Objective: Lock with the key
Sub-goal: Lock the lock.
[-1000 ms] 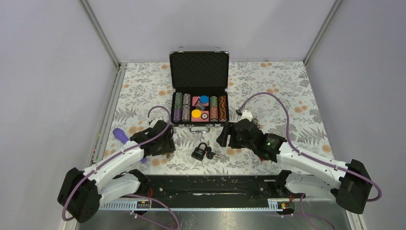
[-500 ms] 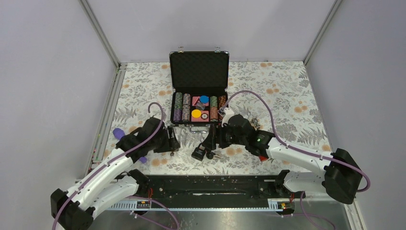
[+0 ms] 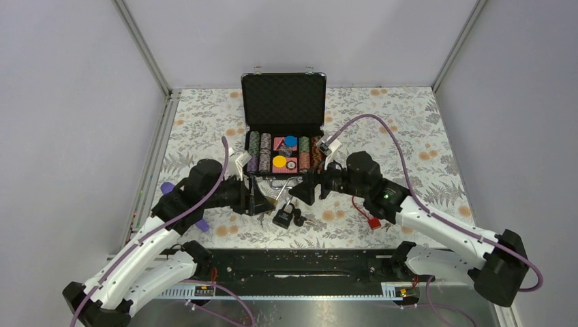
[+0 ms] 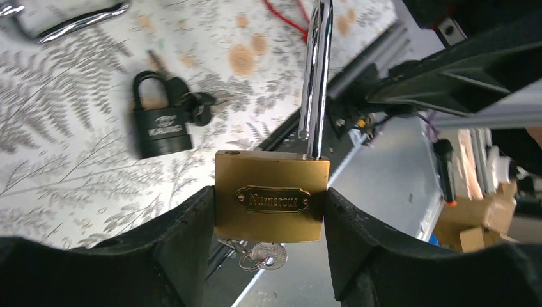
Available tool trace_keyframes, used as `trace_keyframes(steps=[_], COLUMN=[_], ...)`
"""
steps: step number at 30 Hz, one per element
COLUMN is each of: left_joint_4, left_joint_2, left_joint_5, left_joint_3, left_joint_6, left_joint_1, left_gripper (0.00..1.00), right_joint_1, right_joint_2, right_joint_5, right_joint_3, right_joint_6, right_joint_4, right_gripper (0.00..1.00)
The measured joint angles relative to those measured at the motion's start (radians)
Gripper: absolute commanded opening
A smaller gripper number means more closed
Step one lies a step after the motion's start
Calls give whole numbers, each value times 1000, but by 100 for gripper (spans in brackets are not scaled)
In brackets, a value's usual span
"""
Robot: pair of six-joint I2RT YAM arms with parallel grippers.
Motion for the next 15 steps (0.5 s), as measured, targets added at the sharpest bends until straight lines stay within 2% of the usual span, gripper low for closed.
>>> trace_keyframes(steps=[9,11,15], left_joint_4=[84,96,112], left_joint_2=[3,3,3], left_joint_5=[188,221,273], left_joint_3=[55,55,55], left_joint_6=[55,60,68], left_joint_1=[0,0,0], left_gripper=[0,0,0], right_joint_1=[-6,-7,-9], right_joint_2=[-126,-149,-169], right_joint_5=[-64,-98,-192], right_joint_3=[39,39,40], right_joint_6=[-198,-232,-289], right_joint_4=[-53,-57,-87], right_gripper=[86,84,74])
